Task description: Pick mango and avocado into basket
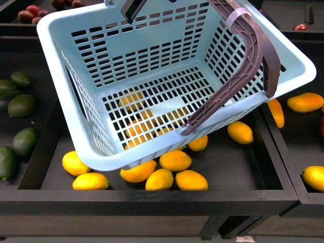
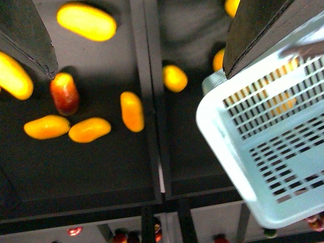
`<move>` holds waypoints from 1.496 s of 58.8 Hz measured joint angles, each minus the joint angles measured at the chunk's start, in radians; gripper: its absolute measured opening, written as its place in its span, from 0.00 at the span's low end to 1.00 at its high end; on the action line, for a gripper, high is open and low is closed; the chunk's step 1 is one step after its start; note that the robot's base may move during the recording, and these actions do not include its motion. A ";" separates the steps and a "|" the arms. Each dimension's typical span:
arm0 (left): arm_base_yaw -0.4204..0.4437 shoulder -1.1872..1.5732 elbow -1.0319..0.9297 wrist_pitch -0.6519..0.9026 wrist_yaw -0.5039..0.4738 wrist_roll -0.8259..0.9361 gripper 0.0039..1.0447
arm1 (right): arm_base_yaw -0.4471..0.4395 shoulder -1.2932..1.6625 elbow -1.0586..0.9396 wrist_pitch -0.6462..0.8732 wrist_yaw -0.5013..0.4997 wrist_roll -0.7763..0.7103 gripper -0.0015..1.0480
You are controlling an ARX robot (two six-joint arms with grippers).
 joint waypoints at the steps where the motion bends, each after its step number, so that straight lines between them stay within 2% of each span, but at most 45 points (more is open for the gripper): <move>1: 0.000 0.000 0.000 0.000 0.000 0.000 0.05 | -0.006 0.056 0.024 0.033 0.006 -0.005 0.93; 6: 0.000 0.000 0.000 0.000 0.001 -0.002 0.05 | -0.030 0.298 0.142 0.136 0.031 -0.031 0.93; 13: 0.000 0.000 0.000 0.000 -0.001 0.000 0.05 | -0.058 0.594 0.313 0.178 0.078 -0.066 0.93; 21: 0.000 0.000 0.000 0.000 0.000 0.000 0.05 | -0.105 0.894 0.539 0.146 0.140 -0.085 0.93; 31: 0.000 0.000 0.000 0.000 0.000 0.000 0.05 | -0.141 1.121 0.735 0.066 0.125 -0.072 0.93; 56: 0.000 0.000 0.000 0.000 0.000 0.000 0.05 | -0.180 1.504 1.099 -0.112 0.113 -0.032 0.93; 73: 0.000 0.000 0.000 0.000 0.000 0.000 0.05 | -0.174 1.646 1.324 -0.210 0.097 0.007 0.93; 88: 0.000 0.000 0.000 0.000 0.000 0.000 0.05 | -0.161 1.808 1.603 -0.350 0.109 0.046 0.93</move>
